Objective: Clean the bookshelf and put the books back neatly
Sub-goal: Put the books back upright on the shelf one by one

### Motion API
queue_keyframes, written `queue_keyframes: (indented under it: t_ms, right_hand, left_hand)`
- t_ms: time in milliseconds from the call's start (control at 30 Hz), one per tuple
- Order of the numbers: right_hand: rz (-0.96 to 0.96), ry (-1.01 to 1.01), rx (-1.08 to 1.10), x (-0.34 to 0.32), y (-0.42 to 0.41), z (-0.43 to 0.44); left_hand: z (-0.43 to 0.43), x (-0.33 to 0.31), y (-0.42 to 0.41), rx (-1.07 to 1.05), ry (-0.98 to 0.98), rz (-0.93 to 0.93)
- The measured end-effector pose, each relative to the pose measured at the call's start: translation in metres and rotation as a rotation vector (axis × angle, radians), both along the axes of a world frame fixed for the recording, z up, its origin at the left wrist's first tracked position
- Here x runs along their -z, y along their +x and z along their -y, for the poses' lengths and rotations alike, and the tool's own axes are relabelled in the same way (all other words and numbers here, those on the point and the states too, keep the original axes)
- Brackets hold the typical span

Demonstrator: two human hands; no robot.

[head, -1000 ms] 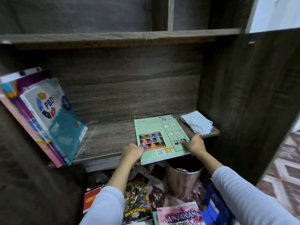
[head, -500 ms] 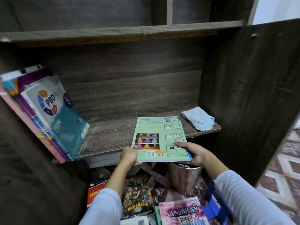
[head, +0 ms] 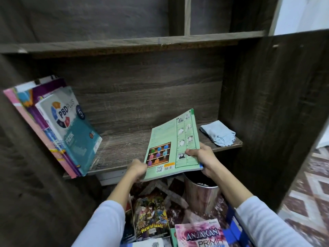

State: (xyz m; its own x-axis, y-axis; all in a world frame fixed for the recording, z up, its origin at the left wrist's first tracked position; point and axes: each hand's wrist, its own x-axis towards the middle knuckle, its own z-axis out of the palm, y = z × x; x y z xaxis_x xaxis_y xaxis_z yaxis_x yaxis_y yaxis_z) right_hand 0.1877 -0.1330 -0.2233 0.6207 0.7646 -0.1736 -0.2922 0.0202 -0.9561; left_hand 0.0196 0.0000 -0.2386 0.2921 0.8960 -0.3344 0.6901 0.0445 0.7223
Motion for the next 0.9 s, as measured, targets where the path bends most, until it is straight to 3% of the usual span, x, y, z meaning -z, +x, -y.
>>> queue_keyframes:
  t_ms: [33, 100, 233, 433, 567, 900]
  right_hand:
    - [0.046, 0.01, 0.006, -0.005, -0.007, 0.0]
    - [0.169, 0.025, 0.022, -0.013, -0.021, -0.002]
    - [0.478, 0.018, 0.079, -0.028, -0.057, -0.008]
    - [0.737, 0.081, 0.135, -0.043, -0.119, -0.019]
    - [0.802, 0.144, 0.15, -0.039, -0.15, -0.037]
    - [1.202, 0.229, 0.039, -0.018, -0.2, -0.086]
  left_hand:
    - [0.0, -0.009, -0.001, 0.004, 0.088, -0.08]
    - [0.003, -0.035, 0.0, -0.051, 0.229, -0.056]
    - [0.006, -0.096, 0.007, -0.154, 0.467, 0.287]
    - [0.019, -0.168, 0.019, -0.041, 0.482, 0.642]
    - [0.019, -0.184, 0.008, 0.036, 0.57, 0.527]
    - [-0.019, -0.18, -0.078, -0.081, 0.842, 0.446]
